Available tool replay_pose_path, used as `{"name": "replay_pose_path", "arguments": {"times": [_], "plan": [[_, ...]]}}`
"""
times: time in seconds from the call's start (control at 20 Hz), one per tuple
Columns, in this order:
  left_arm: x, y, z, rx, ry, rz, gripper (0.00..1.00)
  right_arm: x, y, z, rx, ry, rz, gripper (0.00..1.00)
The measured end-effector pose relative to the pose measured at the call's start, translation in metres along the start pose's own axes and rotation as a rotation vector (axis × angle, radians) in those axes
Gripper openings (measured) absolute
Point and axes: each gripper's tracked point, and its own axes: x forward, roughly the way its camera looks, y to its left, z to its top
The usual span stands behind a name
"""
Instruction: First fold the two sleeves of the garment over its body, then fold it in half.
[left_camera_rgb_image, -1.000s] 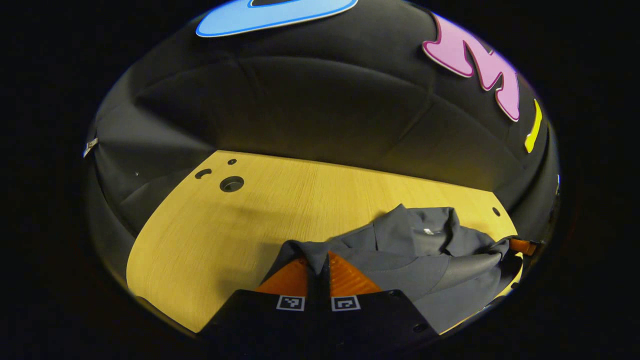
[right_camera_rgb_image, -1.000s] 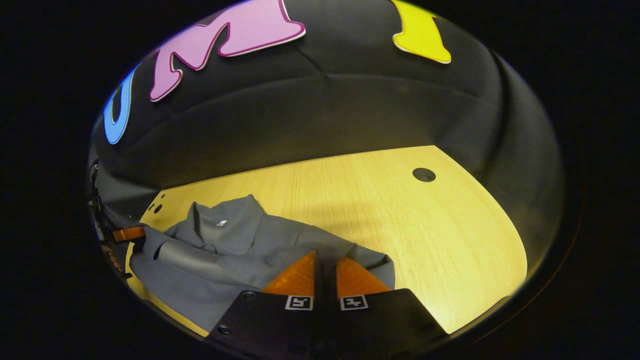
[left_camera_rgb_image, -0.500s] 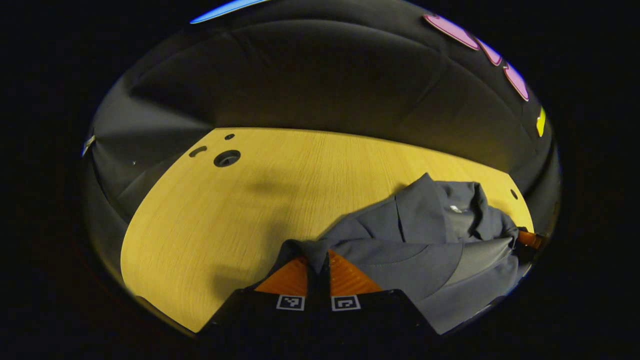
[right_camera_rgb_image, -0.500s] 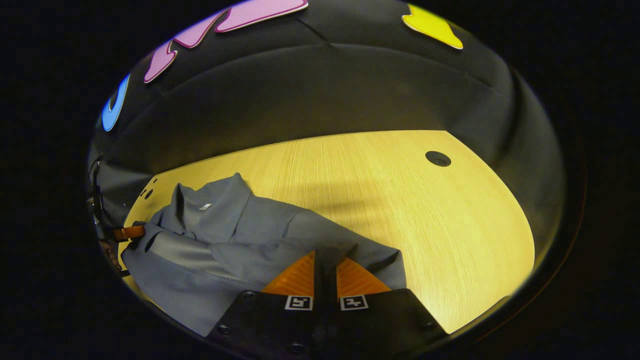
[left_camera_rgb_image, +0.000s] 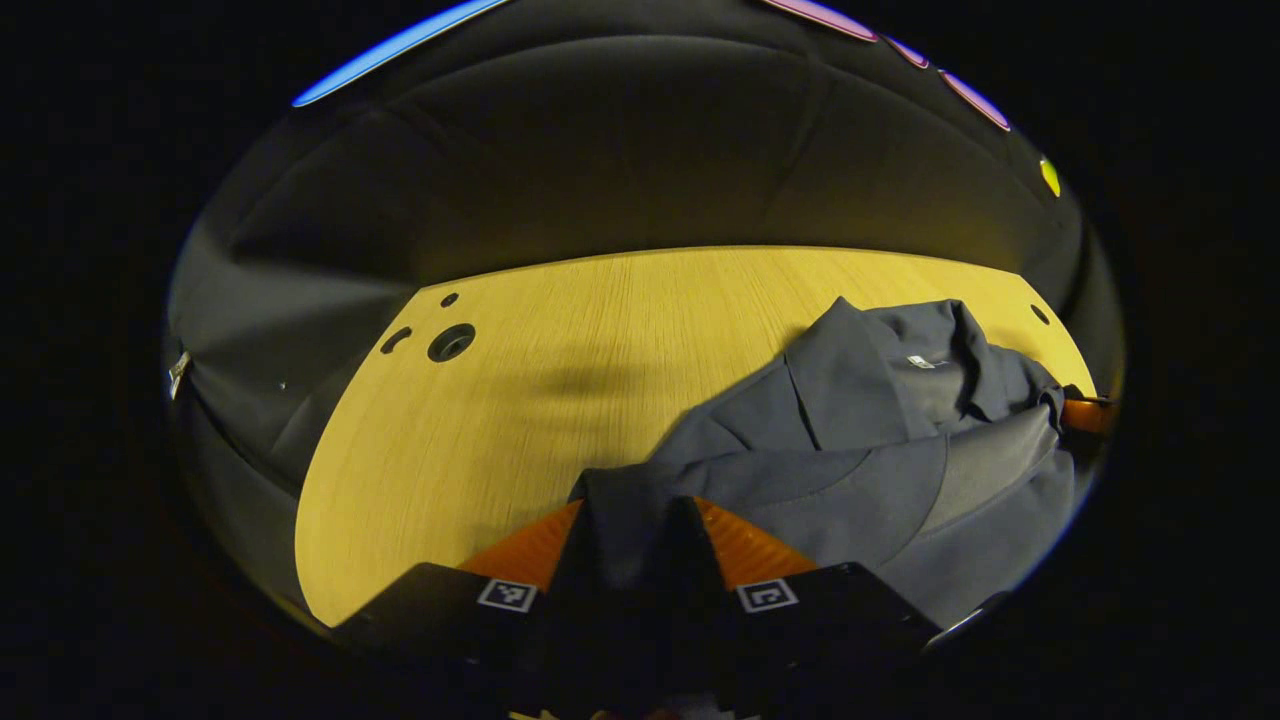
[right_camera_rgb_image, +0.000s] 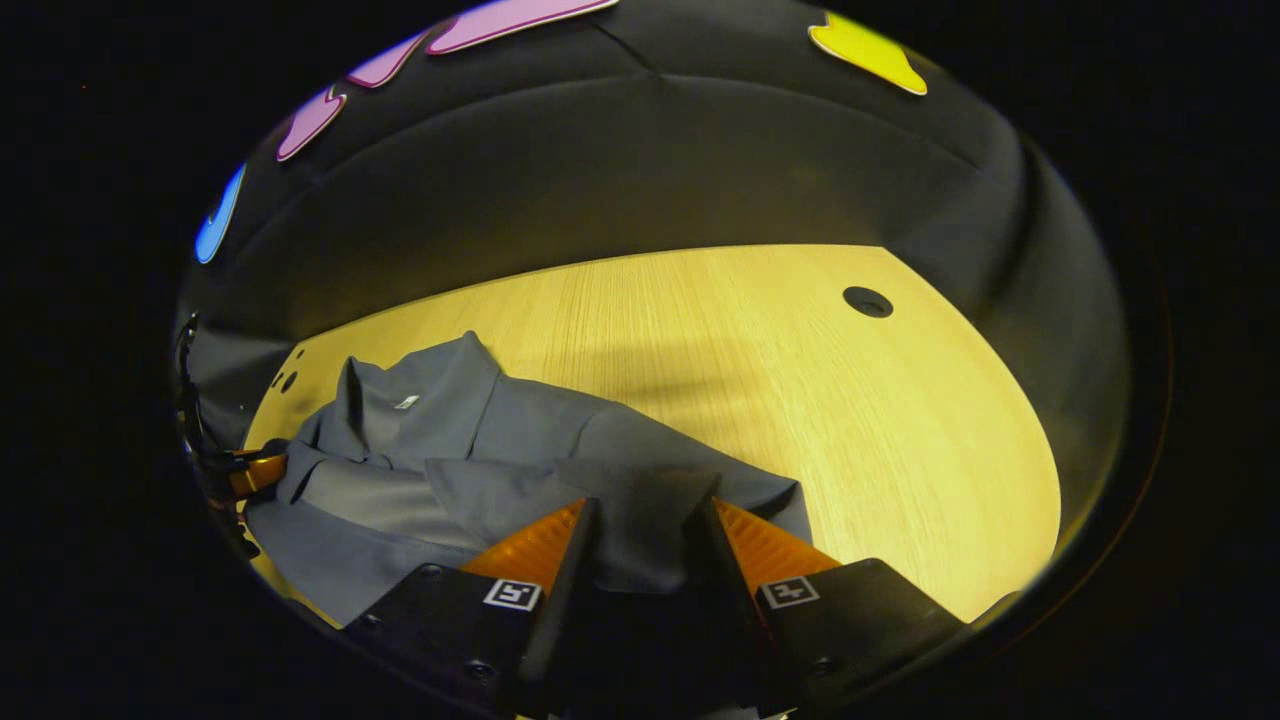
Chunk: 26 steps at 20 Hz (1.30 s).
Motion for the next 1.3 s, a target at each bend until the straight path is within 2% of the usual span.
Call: {"name": "replay_pose_path", "arguments": {"times": [0.05,0.15,0.25,0.4,0.65,0.85,1.05,1.3], "plan": [[-0.005,-0.001,0.000,-0.004,0.004,-0.004,0.69,-0.005,0.002,0.002,-0.018,-0.008,0.001,0.62],[-0.014,-0.005,0.001,-0.006,0.001,-0.016,0.75,-0.016,0.008,0.002,-0.052,-0.015,0.008,0.84],[-0.026,-0.012,0.005,0.003,-0.013,-0.036,0.79,-0.030,0.010,0.004,-0.079,-0.030,0.004,0.94],[-0.049,-0.017,0.021,0.017,-0.070,-0.040,0.88,-0.054,0.013,0.021,-0.089,-0.091,0.007,0.93],[-0.105,-0.036,0.038,0.024,-0.191,-0.097,0.89,-0.111,0.025,0.040,-0.084,-0.184,0.049,0.93],[-0.164,-0.040,0.036,-0.044,-0.282,-0.128,0.89,-0.165,0.045,0.039,-0.087,-0.256,0.106,0.94],[-0.222,-0.036,0.016,-0.119,-0.354,-0.150,0.89,-0.218,0.056,0.033,-0.123,-0.335,0.129,0.93],[-0.282,-0.040,-0.029,-0.130,-0.392,-0.181,0.85,-0.277,0.066,0.010,-0.190,-0.402,0.140,0.94]]}}
